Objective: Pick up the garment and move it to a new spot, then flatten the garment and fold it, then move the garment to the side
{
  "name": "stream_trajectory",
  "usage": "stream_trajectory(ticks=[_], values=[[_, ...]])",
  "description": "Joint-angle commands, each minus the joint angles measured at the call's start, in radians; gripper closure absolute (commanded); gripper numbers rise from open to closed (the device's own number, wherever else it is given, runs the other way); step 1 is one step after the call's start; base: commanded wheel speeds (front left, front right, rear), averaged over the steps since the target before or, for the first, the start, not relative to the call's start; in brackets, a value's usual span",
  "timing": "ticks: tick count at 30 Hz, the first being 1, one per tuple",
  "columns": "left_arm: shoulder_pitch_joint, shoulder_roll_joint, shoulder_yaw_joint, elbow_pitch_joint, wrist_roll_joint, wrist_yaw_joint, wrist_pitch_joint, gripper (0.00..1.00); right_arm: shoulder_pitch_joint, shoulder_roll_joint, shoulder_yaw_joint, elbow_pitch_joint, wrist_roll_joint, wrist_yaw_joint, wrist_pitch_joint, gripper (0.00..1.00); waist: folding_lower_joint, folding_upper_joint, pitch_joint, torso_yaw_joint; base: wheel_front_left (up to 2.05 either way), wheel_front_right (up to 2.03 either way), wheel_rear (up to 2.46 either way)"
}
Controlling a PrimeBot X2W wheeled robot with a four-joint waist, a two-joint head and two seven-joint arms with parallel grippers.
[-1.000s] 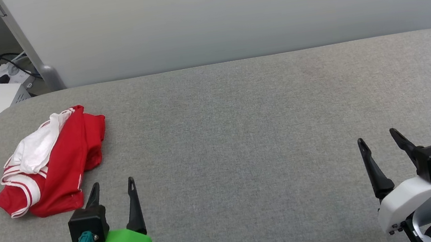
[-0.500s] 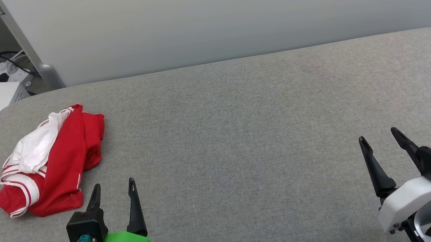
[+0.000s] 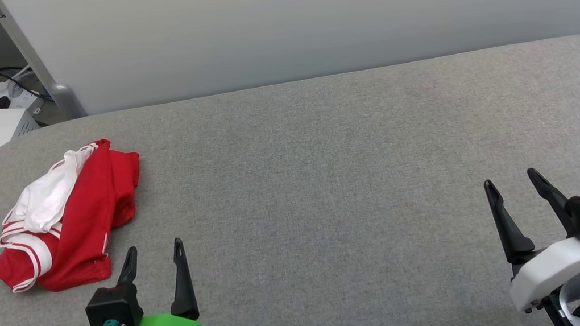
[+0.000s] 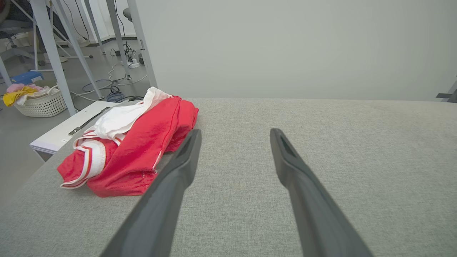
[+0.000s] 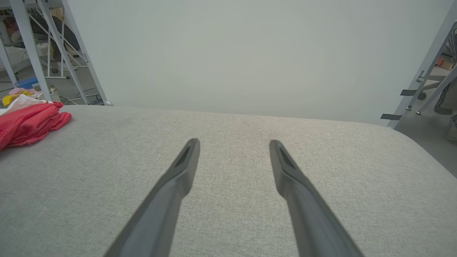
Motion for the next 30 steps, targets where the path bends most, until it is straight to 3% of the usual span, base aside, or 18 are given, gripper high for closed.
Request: stream_trajectory(ticks=[1, 30], values=[[0.000, -0.001, 0.000, -0.002, -0.009, -0.005, -0.012, 0.00, -0.007, 0.000, -0.001, -0.005, 0.013, 0.000, -0.011, 0.00, 0.0000, 0.0000, 0.000, 0.000, 0.00, 0.00, 0.00], [0.004, -0.002, -0.021, 0.041, -0.044, -0.026, -0.072, 0.00, -0.012, 0.001, 0.000, 0.049, 0.047, 0.000, -0.070, 0.00, 0.0000, 0.0000, 0.008, -0.002, 0.00, 0.00, 0.00]])
